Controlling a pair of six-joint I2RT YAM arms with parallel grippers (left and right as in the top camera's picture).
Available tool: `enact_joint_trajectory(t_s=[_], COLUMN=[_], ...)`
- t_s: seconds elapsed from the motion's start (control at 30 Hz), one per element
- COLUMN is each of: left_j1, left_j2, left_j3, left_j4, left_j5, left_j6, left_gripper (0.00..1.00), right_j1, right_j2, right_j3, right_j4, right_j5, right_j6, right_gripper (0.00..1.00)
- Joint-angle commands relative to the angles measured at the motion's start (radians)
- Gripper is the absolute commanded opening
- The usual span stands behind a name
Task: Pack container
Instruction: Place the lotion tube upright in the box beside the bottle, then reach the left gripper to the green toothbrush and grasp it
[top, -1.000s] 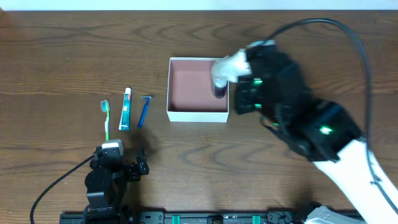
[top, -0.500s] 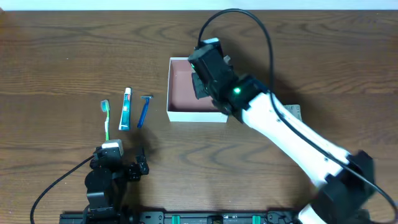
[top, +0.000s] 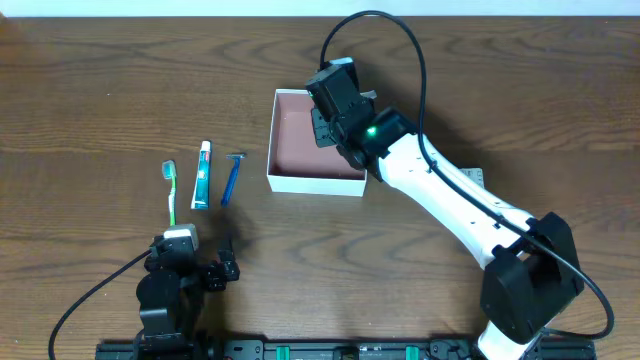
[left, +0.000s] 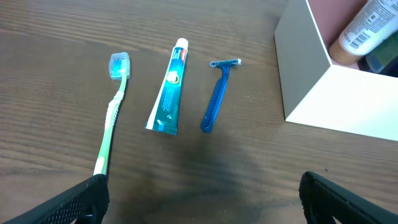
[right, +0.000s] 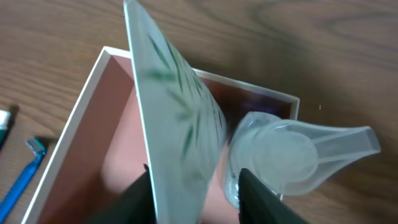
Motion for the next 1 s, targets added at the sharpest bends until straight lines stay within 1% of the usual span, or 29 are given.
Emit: enact_joint_trajectory(t_s=[0.0, 0.1, 0.13, 0.23, 0.33, 0.4, 0.47, 0.53, 0.63, 0.67, 0.8, 0.87, 0.97], left_j1=[-0.003, -0.003, -0.003, -0.003, -0.003, -0.003, -0.003, -0.003, -0.003, -0.003, -0.002, -0.002, -0.002], left_j2=[-0.006, -0.006, -0.006, -0.006, -0.006, -0.006, -0.006, -0.006, -0.006, -0.006, -0.006, -0.006, -0.006], left_j3=[-0.011, -0.011, -0.011, -0.011, -0.011, -0.011, -0.011, -0.011, -0.011, -0.011, -0.011, -0.011, -0.011], left_j4=[0.003, 0.003, 0.003, 0.003, 0.003, 0.003, 0.003, 0.003, 0.003, 0.003, 0.005, 0.016, 0.013], left_j5=[0.014, 0.014, 0.014, 0.014, 0.014, 0.014, 0.014, 0.014, 0.014, 0.014, 0.013, 0.013, 0.013], left_j6=[-0.002, -0.002, -0.002, -0.002, -0.002, -0.002, -0.002, -0.002, -0.002, -0.002, 0.001, 0.017, 0.017], left_gripper=[0.98, 0.98, 0.98, 0.98, 0.98, 0.98, 0.98, 0.98, 0.98, 0.98, 0.98, 0.98, 0.98], right_j1=[-0.002, -0.002, -0.001, -0.006, -0.030, -0.069, -0.126, -0.206, -0.352, -0.402, -0.554, -0.602, -0.638], right_j2=[-0.033, -0.080, -0.098, -0.189, -0.296, -0.365, -0.418, -0.460, -0.487, -0.487, -0.475, -0.472, -0.471], right_j3=[0.015, 0.015, 0.015, 0.015, 0.015, 0.015, 0.015, 0.015, 0.015, 0.015, 0.014, 0.014, 0.014], right_j4=[0.000, -0.006, -0.011, -0.059, -0.145, -0.224, -0.306, -0.397, -0.539, -0.579, -0.663, -0.685, -0.713], right_j5=[0.014, 0.014, 0.014, 0.014, 0.020, 0.031, 0.034, 0.034, 0.030, 0.025, -0.011, -0.019, -0.019], right_j6=[-0.039, -0.039, -0.039, -0.038, -0.037, -0.014, 0.018, 0.058, 0.143, 0.165, 0.172, 0.172, 0.172], right_gripper=[0.55, 0.58, 0.61, 0.65, 0.69, 0.70, 0.71, 0.76, 0.92, 0.98, 0.99, 0.99, 0.99])
